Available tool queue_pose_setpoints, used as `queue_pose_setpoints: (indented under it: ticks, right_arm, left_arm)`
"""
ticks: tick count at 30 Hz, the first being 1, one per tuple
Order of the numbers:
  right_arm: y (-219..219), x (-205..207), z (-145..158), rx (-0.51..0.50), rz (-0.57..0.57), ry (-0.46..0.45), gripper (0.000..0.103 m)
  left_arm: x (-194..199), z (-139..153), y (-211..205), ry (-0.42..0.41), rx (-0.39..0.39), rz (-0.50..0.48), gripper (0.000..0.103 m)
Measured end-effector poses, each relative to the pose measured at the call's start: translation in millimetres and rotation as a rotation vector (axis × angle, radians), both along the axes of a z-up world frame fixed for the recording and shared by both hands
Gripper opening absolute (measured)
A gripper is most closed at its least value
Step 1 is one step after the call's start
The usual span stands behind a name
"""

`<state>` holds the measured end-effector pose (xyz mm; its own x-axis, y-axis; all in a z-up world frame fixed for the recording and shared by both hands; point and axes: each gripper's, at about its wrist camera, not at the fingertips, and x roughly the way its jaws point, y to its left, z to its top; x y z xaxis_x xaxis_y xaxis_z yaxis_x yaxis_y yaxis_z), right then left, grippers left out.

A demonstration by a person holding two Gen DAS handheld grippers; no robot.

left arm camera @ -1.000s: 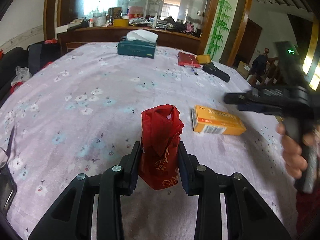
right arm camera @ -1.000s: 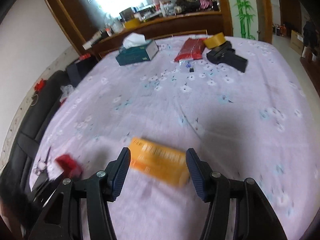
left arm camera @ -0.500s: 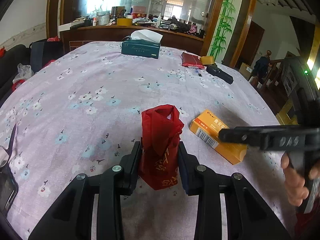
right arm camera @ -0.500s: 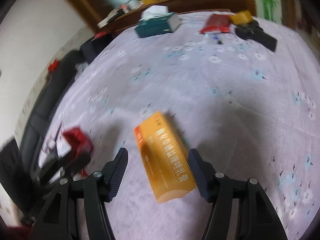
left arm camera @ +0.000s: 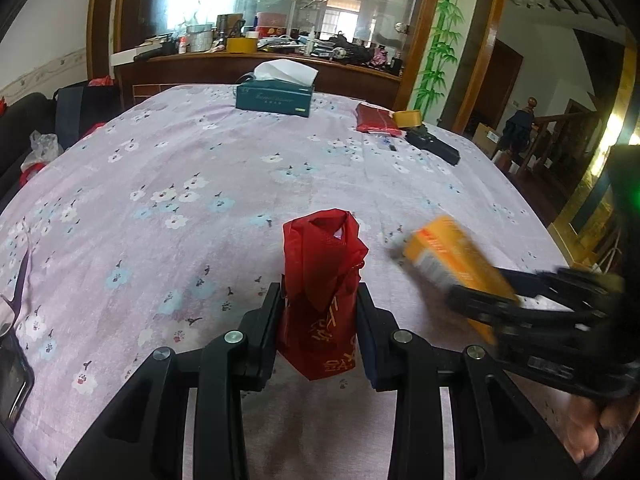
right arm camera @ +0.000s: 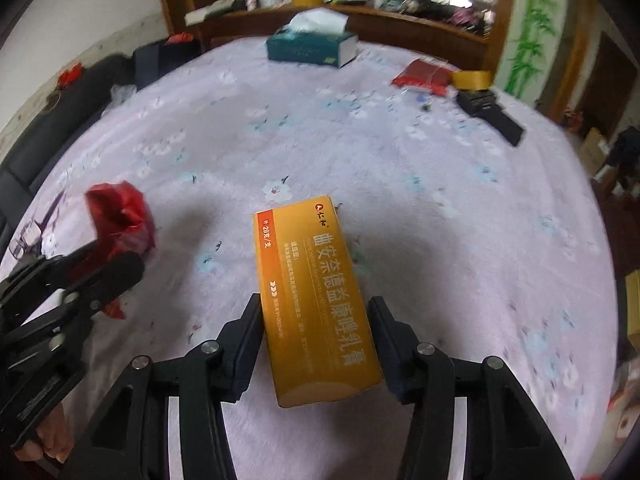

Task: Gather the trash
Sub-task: 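Hold the red gift bag and orange box raised above the table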

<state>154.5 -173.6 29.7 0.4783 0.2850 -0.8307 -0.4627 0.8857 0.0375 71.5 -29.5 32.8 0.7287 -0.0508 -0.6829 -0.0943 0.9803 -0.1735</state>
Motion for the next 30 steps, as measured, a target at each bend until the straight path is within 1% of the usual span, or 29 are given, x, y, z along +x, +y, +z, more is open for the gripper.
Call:
queue_pose_setpoints:
  ticks: [2,3,4,6,8,12,17,20,22,25,30]
  right_arm:
    - [-13,-18,10,0.045,-0.069,-0.01,0.056]
    - [-21,-32,16,0.085,-0.097,-0.016,0.056]
    - [-28,-45,23,0.098,-0.125,-0.044,0.056]
    - [-34,-69,33,0.092,-0.158,-0.105,0.056]
    - [-46,-97,42,0.121,-0.182,-0.148,0.056]
    - [-72,-134,51,0.152,-0.236,-0.181,0.056]
    - [-100,-163,58,0.185,-0.295,-0.198,0.056]
    - [-108,-178,55,0.201,-0.31,-0.202,0.056]
    - [-109,-184,51,0.193,-0.32,-0.207,0.056]
    - [-115,-190,49,0.174,-0.34,-0.216,0.056]
    - [-122,-199,50,0.161,-0.37,-0.242,0.056]
  left_arm:
    - [0,0,-5,0.003,-0.006,-0.021,0.033]
    - [-1,1,-8,0.0,0.001,-0.033,0.033]
    - [-2,2,-11,-0.005,0.01,-0.041,0.033]
    - [-6,7,-19,-0.02,0.031,-0.06,0.033]
    - [-12,15,-26,-0.036,0.038,-0.083,0.033]
    - [-34,35,-45,-0.078,0.076,-0.135,0.033]
    - [-68,46,-63,-0.101,0.083,-0.183,0.033]
    - [-84,46,-72,-0.103,0.066,-0.201,0.033]
    - [-93,47,-79,-0.108,0.068,-0.209,0.033]
    - [-102,46,-89,-0.115,0.089,-0.221,0.033]
    - [-108,42,-97,-0.102,0.085,-0.233,0.033]
